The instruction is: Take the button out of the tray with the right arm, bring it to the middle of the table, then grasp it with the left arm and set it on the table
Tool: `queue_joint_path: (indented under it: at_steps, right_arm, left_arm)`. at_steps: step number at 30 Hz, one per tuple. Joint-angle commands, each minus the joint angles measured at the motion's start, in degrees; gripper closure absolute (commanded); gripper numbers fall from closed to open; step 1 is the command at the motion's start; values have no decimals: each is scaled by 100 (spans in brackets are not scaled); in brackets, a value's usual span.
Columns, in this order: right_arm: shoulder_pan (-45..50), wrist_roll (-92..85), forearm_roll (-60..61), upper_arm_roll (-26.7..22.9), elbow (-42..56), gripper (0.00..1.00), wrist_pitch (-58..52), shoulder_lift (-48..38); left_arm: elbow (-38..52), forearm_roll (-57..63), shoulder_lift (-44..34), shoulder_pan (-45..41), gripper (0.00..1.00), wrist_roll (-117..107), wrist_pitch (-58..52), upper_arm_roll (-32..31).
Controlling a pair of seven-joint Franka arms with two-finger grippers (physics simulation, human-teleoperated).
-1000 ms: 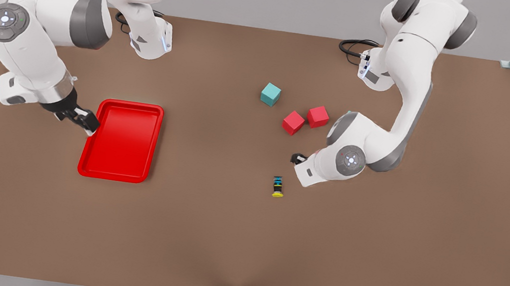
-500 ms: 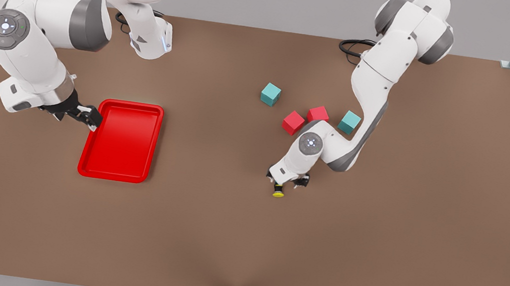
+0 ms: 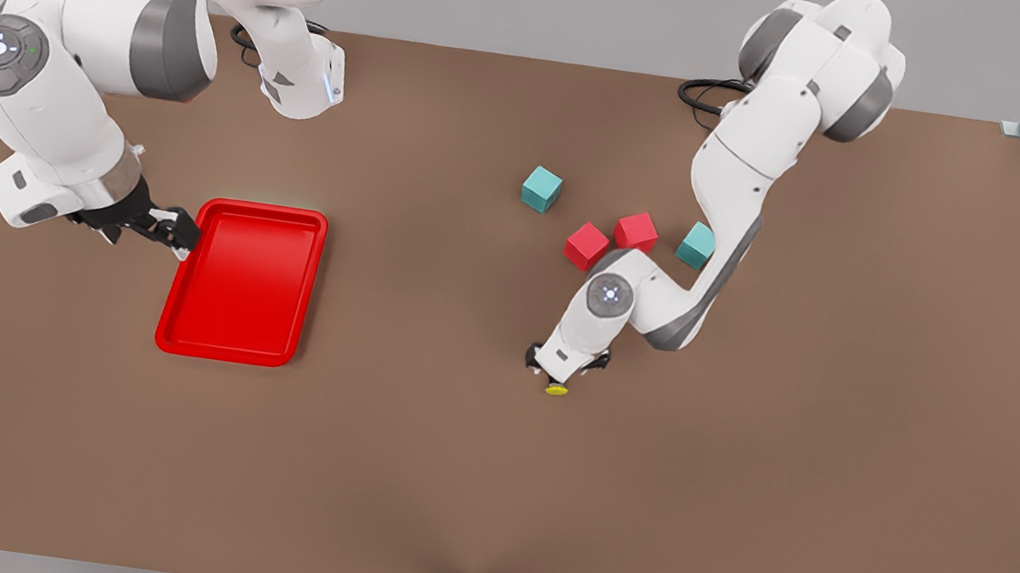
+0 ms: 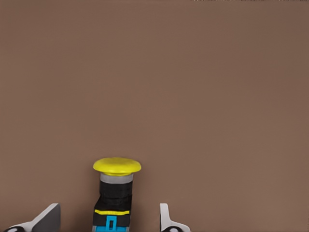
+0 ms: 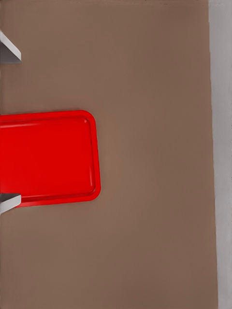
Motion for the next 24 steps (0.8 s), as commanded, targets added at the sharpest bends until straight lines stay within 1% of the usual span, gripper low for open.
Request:
queue_joint_path:
  at_steps: [1,3,4,5,8,14,15,16,17,24]
  right_arm:
    - [39,-344,6,10,30,0,8,10]
    - [4,-353,-11,19,48,0,-10,45]
    - [-5,-371,-47,1,56,0,-10,45]
    - [-13,-362,-20,1,56,0,-10,45]
    - [-5,-345,6,1,56,0,-10,45]
    - [-13,-353,6,1,56,0,-10,54]
    - [-22,-353,-11,-8,56,0,-10,54]
    - [-92,-344,-20,-8,56,0,-1,63]
    - [-93,-345,-3,-8,56,0,-1,54]
    - [-75,-344,6,1,56,0,-1,54]
  left_arm:
    - [73,19,63,0,0,-1334,5,0]
    - [91,36,72,-9,0,-1307,49,0]
    - [82,45,72,-27,2,-1298,40,0]
    - [82,36,72,-53,10,-1298,40,0]
    - [65,45,63,-53,18,-1123,14,0]
    - [12,54,46,-53,18,-965,-13,0]
    - [3,62,46,-53,21,-930,-13,0]
    - [3,71,46,-53,28,-886,-13,0]
    - [3,71,46,-53,32,-850,-22,0]
    - [3,71,37,-62,44,-841,-110,0]
